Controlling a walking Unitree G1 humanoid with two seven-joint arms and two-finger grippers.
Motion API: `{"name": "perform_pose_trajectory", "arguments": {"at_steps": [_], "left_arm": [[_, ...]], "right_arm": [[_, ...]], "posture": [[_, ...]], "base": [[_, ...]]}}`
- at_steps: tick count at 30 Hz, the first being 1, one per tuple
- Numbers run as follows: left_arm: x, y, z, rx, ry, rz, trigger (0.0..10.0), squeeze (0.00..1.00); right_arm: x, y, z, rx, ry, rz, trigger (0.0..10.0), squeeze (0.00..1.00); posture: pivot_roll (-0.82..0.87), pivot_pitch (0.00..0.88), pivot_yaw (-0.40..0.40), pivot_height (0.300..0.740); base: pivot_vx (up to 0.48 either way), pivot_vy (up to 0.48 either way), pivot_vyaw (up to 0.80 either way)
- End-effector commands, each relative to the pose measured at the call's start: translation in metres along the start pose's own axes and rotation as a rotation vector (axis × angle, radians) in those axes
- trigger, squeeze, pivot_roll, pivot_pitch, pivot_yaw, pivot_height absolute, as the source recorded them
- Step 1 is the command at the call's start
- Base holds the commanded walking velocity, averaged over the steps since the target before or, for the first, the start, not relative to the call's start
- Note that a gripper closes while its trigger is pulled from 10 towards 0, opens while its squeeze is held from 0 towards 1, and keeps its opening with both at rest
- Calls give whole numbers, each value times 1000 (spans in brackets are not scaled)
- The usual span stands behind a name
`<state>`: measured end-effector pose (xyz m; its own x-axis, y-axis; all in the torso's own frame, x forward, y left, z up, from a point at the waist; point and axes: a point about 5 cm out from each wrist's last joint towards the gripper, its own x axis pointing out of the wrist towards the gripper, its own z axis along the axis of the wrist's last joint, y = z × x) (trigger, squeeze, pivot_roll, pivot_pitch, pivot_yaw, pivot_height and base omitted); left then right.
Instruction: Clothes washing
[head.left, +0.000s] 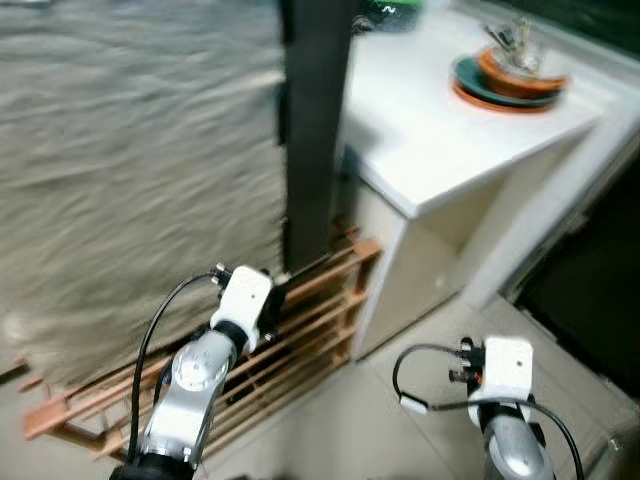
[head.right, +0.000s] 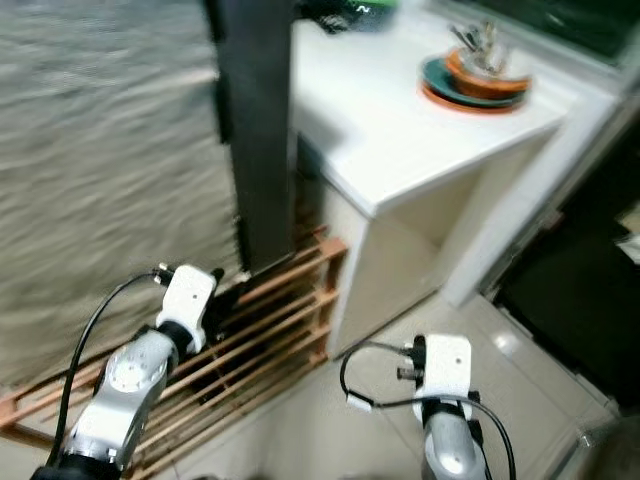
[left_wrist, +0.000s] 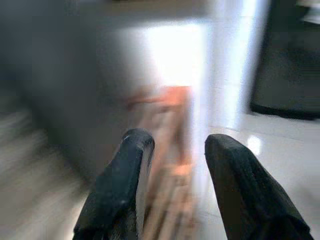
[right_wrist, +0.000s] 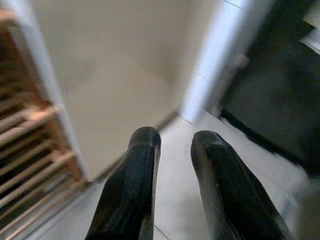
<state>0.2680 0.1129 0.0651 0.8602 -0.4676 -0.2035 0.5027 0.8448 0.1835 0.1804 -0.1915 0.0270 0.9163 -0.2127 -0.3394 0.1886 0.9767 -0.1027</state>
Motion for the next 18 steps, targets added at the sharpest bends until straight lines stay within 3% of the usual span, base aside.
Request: {"name": "perform_pose_trajectory", "arguments": {"at_steps": [1,8,9,10,11,14,18], "left_arm": [[2,-10,3,15,5,-39,10000,0],[3,-17,12,23,-12,-85,10000,0],[2,-17,15,1,-11,-118,10000,0],[2,-17,15,1,-11,-118,10000,0],[0,-14,19,-33,-20,-111,10000,1000],[0,-3,28,-41,-38,-42,10000,1000],[-1,1,35,-33,-53,-33,10000,1000]], "right_arm": [[-2,-2,8,17,-15,-26,10000,0],[-7,-8,15,26,-9,-76,10000,0],[-7,-9,17,38,-19,-84,10000,106],[-7,-9,17,38,-19,-84,10000,106],[-7,-8,20,48,-19,-84,10000,1000],[-6,-4,30,91,-44,-93,10000,1000],[-5,-1,38,124,-58,-108,10000,1000]], "posture": [[-195,0,31,740],[-205,0,43,740],[-204,0,43,740],[-204,0,43,740],[-202,0,42,740],[-201,0,43,740],[-194,0,44,740]], "base": [[0,0,-800],[0,0,-800],[0,0,-800],[0,0,-800],[0,0,-800],[0,0,-800],[0,0,-800]]}}
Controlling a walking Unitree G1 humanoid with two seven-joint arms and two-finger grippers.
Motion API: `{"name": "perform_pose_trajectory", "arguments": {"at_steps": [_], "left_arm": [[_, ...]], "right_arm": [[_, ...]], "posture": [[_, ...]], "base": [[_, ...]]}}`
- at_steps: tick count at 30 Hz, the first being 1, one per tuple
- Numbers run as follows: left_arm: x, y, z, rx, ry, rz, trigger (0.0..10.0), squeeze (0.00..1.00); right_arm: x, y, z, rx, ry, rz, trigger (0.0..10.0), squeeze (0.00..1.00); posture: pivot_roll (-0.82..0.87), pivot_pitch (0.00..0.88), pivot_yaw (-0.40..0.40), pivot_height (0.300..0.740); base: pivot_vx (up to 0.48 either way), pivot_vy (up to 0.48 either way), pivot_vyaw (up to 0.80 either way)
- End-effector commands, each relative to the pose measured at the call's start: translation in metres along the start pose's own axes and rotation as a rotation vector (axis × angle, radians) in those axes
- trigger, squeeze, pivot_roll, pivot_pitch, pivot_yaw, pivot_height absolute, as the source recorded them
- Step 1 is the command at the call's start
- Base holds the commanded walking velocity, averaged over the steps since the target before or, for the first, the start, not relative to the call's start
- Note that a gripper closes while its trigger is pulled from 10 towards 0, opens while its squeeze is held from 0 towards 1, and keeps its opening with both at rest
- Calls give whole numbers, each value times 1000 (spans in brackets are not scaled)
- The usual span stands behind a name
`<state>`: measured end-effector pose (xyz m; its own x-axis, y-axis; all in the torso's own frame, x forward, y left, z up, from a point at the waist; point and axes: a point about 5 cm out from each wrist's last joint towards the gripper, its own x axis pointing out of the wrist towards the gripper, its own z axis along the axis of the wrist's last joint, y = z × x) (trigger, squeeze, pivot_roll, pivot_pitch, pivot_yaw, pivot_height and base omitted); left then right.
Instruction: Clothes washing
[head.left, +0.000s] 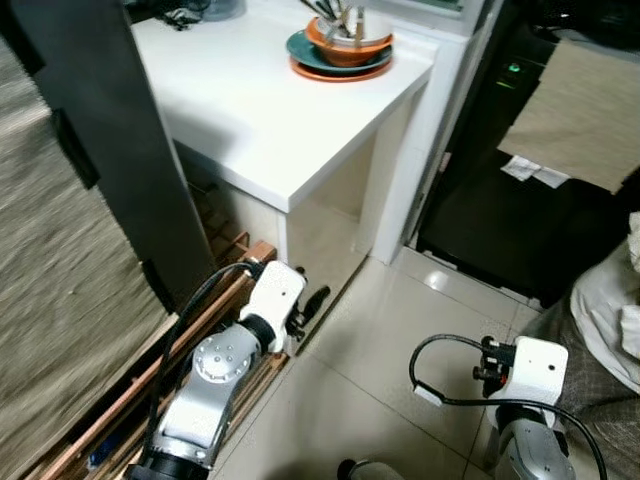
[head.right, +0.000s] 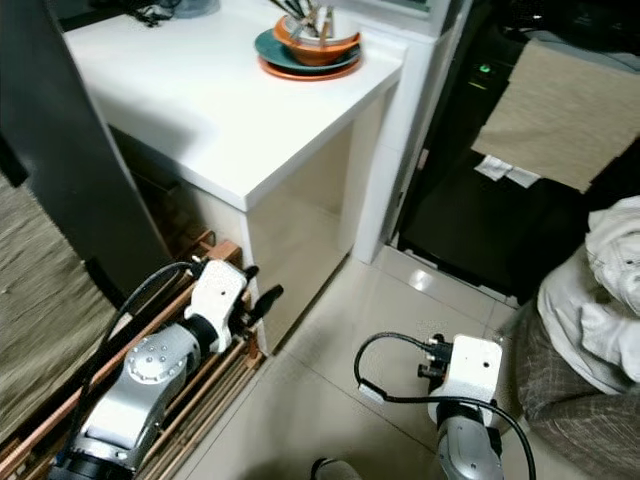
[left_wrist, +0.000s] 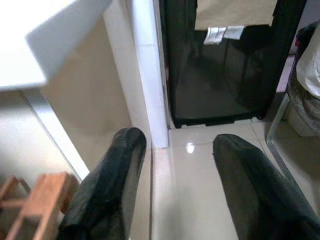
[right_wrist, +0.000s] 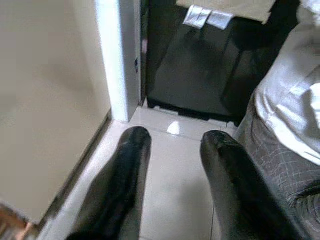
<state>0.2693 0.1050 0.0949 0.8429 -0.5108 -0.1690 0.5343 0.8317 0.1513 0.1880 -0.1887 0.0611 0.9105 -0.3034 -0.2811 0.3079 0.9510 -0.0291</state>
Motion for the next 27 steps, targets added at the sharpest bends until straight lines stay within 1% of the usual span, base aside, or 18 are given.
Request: {"name": "perform_pose_trajectory", "arguments": {"at_steps": [1,3,7,8,9,12,13,14,15,16,17,18,19,21,22,24,25,27], "left_arm": [[0,3,7,-13,-15,12,10000,1000],[1,6,13,-62,-20,32,10000,1000],[3,6,20,-45,-27,13,10000,1000],[4,6,23,-55,-42,9,10000,1000],[5,6,28,-67,-67,13,10000,1000],[5,7,30,-67,-76,18,10000,1000],[6,10,33,-68,-85,52,10000,1000],[8,13,35,-85,-75,89,10000,1000],[9,17,40,-113,-98,126,10000,1000],[9,19,43,-133,-116,149,10000,388],[9,19,45,-114,-95,135,10000,0],[7,16,46,-137,-91,98,10000,0],[6,16,45,-132,-59,88,10000,0],[5,16,45,-126,-57,96,10000,0],[5,18,48,-54,-71,126,10000,0],[6,21,52,13,-120,170,10000,0],[6,25,55,48,-165,226,10000,0],[6,26,55,36,-156,238,10000,0]], "right_arm": [[0,0,6,21,-5,-15,10000,1000],[1,4,12,37,-19,-9,10000,1000],[2,9,20,52,-27,2,10000,1000],[3,10,21,55,-27,5,10000,976],[3,12,23,58,-25,20,10000,435],[3,13,24,59,-23,29,10000,435],[2,14,25,61,-23,34,10000,0],[2,15,27,66,-22,40,10000,0],[2,16,28,71,-23,38,10000,0],[1,17,29,74,-23,37,10000,0],[1,17,30,74,-23,35,10000,0],[2,17,31,75,-24,32,10000,0],[2,17,32,74,-26,31,10000,0],[2,17,33,71,-30,32,10000,0],[3,18,36,57,-40,41,10000,0],[3,18,35,49,-34,38,10000,0],[3,17,32,54,-18,31,10000,0],[3,17,32,58,-11,30,10000,0]], "posture": [[-194,0,44,740],[-193,0,45,740],[-192,0,48,740],[-192,0,48,740],[-195,0,52,740],[-196,0,54,740],[-195,0,54,740],[-195,0,54,740],[-193,0,55,740],[-193,0,55,740],[-194,0,58,740],[-194,0,58,740],[-193,0,61,740],[-193,0,63,740],[-190,0,62,740],[-190,0,62,740],[-182,0,57,740],[-178,0,56,740]], "base": [[0,0,-800],[0,0,-800],[0,0,-800],[0,0,-800],[0,0,-800],[0,0,-800],[0,0,-800],[0,0,-800],[0,0,-800],[0,0,-800],[0,0,-800],[0,0,-800],[0,0,-800],[0,0,-800],[0,0,-800],[0,0,-800],[0,0,-800],[0,0,-800]]}}
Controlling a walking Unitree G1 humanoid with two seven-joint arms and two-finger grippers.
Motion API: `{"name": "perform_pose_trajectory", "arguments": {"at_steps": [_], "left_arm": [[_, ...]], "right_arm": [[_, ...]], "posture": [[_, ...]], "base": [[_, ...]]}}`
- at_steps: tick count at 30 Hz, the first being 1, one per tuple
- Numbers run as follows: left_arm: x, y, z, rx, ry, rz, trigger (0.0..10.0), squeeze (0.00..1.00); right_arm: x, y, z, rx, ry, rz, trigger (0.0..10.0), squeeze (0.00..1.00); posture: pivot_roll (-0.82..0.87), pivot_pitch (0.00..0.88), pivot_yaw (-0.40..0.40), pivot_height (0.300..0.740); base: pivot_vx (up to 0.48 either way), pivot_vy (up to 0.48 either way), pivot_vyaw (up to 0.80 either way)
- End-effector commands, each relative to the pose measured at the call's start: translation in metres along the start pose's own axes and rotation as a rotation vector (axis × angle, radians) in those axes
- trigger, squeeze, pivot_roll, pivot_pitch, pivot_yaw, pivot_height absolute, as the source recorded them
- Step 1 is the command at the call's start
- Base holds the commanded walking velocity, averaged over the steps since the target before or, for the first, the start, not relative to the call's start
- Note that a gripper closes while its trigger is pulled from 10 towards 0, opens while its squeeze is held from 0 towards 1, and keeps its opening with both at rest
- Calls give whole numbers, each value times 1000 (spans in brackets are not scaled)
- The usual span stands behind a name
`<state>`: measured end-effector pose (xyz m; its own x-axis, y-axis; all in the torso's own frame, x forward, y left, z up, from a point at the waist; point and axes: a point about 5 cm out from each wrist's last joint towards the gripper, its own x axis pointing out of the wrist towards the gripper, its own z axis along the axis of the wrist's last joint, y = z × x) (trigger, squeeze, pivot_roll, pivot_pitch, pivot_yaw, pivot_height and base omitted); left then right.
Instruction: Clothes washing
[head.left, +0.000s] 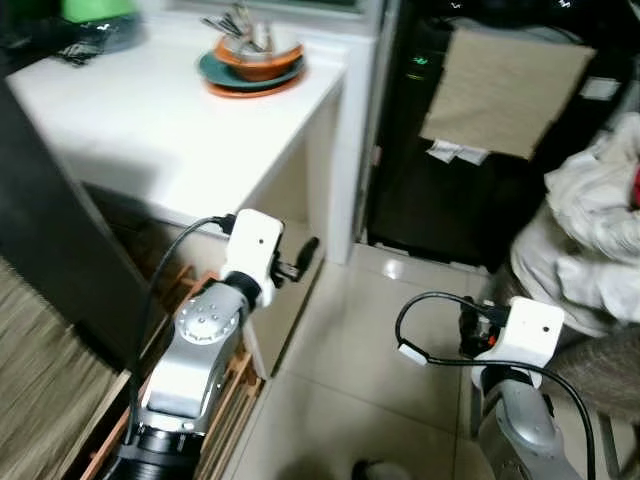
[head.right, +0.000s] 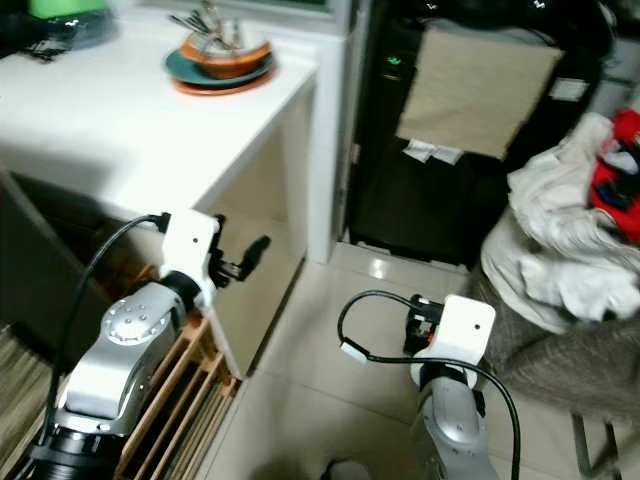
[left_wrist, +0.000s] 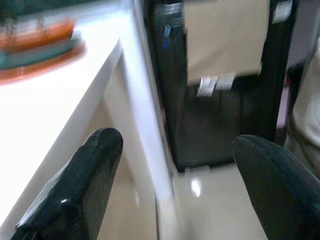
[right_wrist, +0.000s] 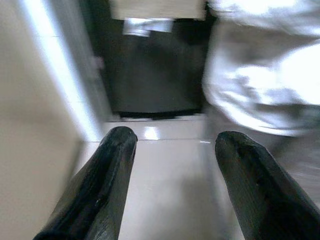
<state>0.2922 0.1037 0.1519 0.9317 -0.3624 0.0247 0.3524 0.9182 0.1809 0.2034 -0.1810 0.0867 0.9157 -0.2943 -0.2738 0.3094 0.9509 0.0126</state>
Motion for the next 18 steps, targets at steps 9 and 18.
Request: {"name": "perform_pose_trajectory", "arguments": {"at_steps": [9,18], "left_arm": [[-6,14,-4,-73,77,48,10000,0],[-6,16,0,-97,52,57,10000,0]], "right_arm": [[1,11,0,10,24,54,10000,0],[4,20,11,-49,-22,128,10000,0]], "posture": [[-172,0,56,740],[-182,0,52,740]], "base": [[0,0,-800],[197,0,-264]]}}
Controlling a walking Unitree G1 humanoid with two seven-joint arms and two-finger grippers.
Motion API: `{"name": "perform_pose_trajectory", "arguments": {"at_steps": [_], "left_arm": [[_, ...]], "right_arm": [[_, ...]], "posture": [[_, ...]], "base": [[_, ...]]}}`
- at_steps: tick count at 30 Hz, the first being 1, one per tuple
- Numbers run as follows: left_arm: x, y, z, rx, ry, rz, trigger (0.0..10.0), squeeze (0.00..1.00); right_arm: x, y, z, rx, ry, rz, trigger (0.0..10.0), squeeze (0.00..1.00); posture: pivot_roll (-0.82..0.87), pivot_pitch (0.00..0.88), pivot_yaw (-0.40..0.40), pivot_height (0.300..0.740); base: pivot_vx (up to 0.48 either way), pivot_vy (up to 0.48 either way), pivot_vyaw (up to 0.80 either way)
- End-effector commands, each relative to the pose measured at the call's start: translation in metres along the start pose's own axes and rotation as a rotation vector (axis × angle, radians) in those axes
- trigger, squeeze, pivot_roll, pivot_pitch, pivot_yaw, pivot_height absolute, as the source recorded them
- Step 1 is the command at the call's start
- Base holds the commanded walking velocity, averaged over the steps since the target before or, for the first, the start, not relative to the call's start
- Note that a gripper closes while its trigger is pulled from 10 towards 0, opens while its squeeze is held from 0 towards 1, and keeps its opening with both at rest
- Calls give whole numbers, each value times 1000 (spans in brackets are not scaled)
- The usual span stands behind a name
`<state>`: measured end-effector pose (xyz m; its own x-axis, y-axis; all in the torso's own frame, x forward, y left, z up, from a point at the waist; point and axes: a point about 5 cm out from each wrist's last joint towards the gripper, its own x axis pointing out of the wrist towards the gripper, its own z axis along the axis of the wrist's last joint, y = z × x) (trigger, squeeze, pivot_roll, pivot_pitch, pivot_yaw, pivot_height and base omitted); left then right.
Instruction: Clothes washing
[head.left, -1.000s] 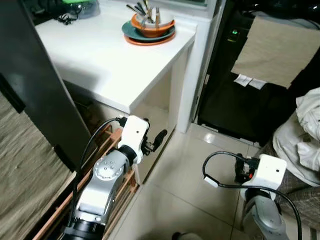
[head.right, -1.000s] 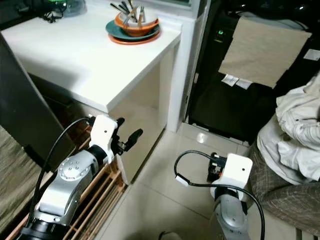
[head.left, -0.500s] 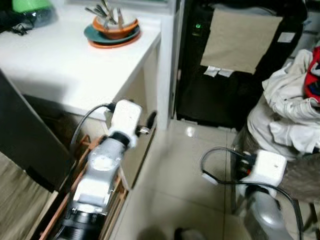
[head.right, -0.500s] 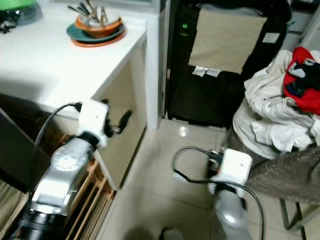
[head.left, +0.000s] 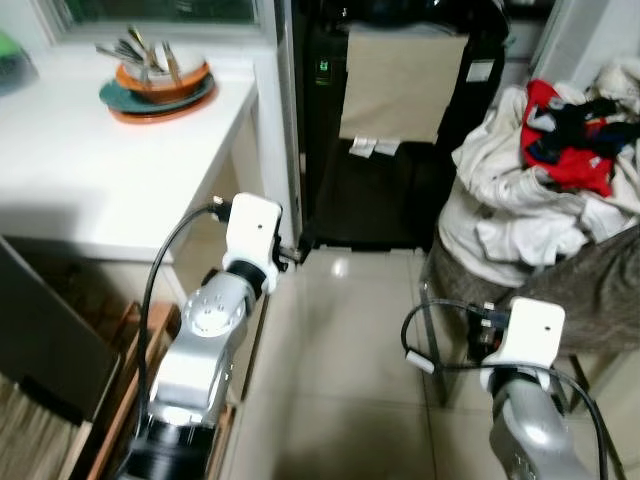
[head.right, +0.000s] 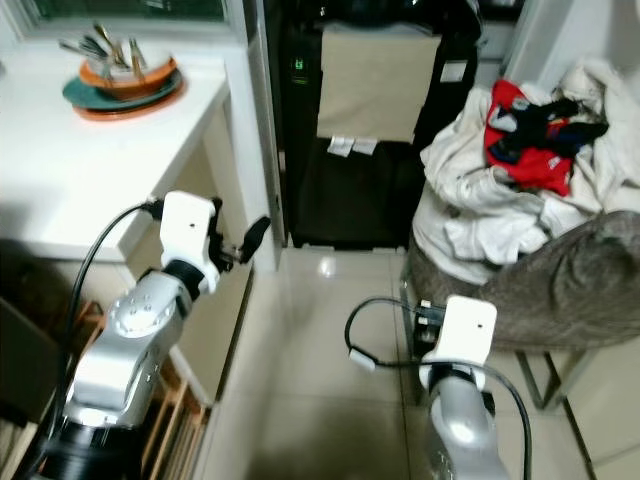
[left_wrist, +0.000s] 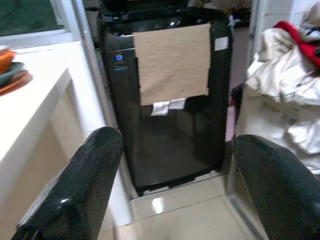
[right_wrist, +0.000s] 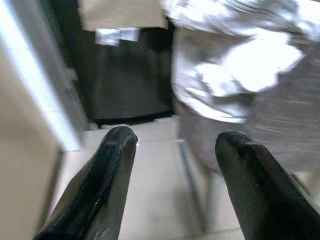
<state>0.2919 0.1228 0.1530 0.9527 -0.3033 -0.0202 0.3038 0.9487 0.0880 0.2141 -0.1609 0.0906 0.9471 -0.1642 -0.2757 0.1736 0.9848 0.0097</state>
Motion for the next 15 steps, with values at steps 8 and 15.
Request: {"name": "perform_pose_trajectory", "arguments": {"at_steps": [8,15], "left_arm": [[0,-3,3,-15,-6,12,10000,0],[-3,-5,-4,-36,23,33,10000,0]], "right_arm": [[6,-5,23,-48,-103,-28,10000,0],[14,-1,48,-92,-202,3,10000,0]], "posture": [[-180,0,39,740],[-181,0,35,740]], "base": [[333,0,0],[326,0,0]]}}
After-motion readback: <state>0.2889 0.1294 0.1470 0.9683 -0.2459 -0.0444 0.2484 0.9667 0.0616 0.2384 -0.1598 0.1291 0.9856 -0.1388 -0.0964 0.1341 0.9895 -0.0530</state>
